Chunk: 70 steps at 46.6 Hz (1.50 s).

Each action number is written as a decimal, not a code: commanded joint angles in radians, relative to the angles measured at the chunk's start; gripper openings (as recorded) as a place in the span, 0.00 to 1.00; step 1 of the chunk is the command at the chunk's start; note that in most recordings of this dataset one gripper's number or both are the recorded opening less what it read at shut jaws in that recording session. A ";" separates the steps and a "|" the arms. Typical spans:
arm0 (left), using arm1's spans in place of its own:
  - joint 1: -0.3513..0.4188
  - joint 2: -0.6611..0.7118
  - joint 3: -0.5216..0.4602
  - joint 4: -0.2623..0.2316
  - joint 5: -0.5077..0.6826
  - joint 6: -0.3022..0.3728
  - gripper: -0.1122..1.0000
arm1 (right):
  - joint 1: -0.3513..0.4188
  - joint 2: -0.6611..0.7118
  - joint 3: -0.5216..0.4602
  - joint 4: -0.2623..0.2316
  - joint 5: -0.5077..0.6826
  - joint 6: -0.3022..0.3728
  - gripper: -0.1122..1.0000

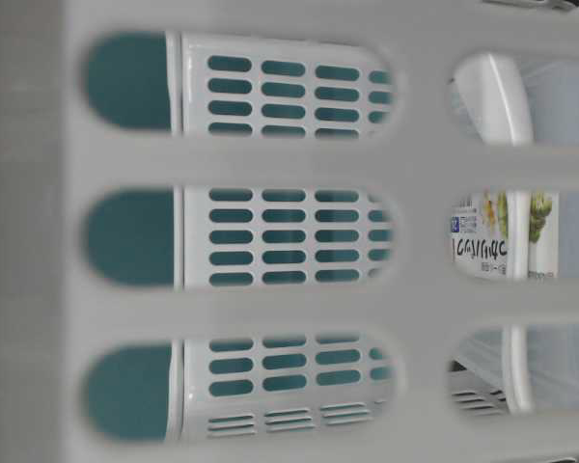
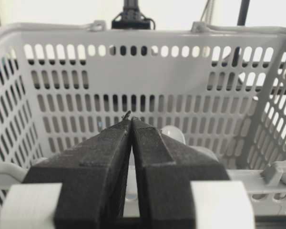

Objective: Pick up the chinese spoon from the shopping basket with the left arm.
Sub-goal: 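Move the left gripper down into the basket toward the white spoon, then lower the open left gripper around the white spoon's handle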

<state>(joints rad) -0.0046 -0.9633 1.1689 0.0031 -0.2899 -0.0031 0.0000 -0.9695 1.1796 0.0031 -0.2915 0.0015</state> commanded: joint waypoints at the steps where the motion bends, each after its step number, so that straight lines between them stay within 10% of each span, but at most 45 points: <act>1: -0.015 0.044 -0.078 0.040 0.091 -0.025 0.15 | 0.002 0.008 -0.015 0.005 -0.006 0.006 0.10; 33: -0.120 0.463 -0.612 0.040 0.736 -0.038 0.10 | 0.003 -0.009 -0.012 0.008 0.074 0.089 0.12; 47: -0.130 0.724 -0.828 0.040 0.959 -0.063 0.10 | 0.003 -0.011 -0.012 0.008 0.075 0.086 0.66; 55: -0.138 0.838 -0.910 0.040 0.983 -0.077 0.11 | 0.003 -0.009 -0.012 0.008 0.075 0.086 0.73; 70: -0.138 1.006 -1.012 0.040 1.054 -0.152 0.84 | 0.003 -0.011 -0.011 0.008 0.075 0.086 0.73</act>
<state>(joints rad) -0.1396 0.0199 0.1933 0.0399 0.7624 -0.1442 0.0015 -0.9848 1.1796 0.0077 -0.2102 0.0890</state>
